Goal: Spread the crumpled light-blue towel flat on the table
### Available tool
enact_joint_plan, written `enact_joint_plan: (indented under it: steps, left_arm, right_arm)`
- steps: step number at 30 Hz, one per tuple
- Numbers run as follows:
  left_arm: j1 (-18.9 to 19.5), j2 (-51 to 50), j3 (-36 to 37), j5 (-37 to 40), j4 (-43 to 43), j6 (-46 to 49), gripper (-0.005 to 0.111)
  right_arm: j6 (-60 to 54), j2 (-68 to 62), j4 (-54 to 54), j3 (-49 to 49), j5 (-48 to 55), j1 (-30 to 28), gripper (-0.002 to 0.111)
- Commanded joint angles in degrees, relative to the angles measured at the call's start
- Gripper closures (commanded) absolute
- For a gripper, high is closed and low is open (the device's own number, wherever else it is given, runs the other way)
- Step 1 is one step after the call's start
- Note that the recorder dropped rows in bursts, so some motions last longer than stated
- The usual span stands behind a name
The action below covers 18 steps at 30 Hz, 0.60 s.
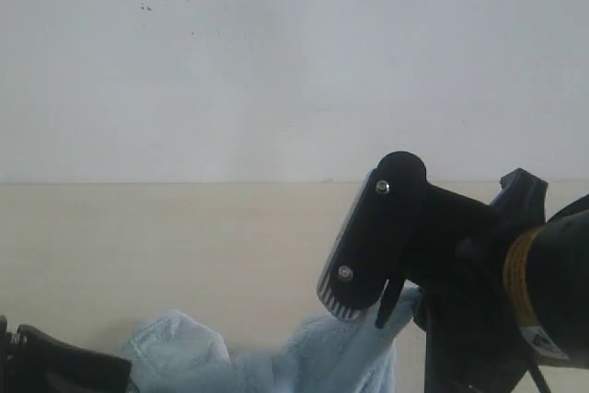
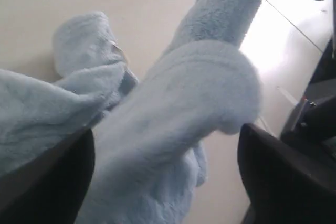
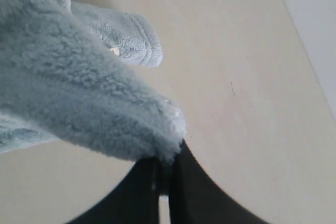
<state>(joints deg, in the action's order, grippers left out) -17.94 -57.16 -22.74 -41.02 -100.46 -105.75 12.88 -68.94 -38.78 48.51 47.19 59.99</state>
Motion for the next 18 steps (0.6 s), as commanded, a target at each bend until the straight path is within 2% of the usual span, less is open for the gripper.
enact_joint_plan:
  steps: [1,3,5,13,18]
  left_arm:
    - [0.0,0.2,0.7,-8.1,0.5,-1.9,0.035]
    - [0.0,0.2,0.7,-12.9,0.5,-2.4,0.035]
    - [0.0,0.2,0.7,-13.1,0.5,-2.6,0.035]
    - [0.0,-1.6,0.7,5.1,0.5,1.9,0.039]
    - [0.0,-9.6,0.7,2.1,0.5,3.4,0.039]
  right_arm:
    - [-2.3,0.4,1.3,0.1,3.0,-0.2,0.108]
    - [-5.7,0.4,3.2,0.1,4.3,-0.2,0.108]
    - [-7.0,0.4,4.6,0.1,4.8,-0.2,0.108]
    - [-8.3,0.4,7.6,0.1,3.2,-0.2,0.108]
    - [-8.3,0.4,8.9,0.1,0.0,-0.2,0.108]
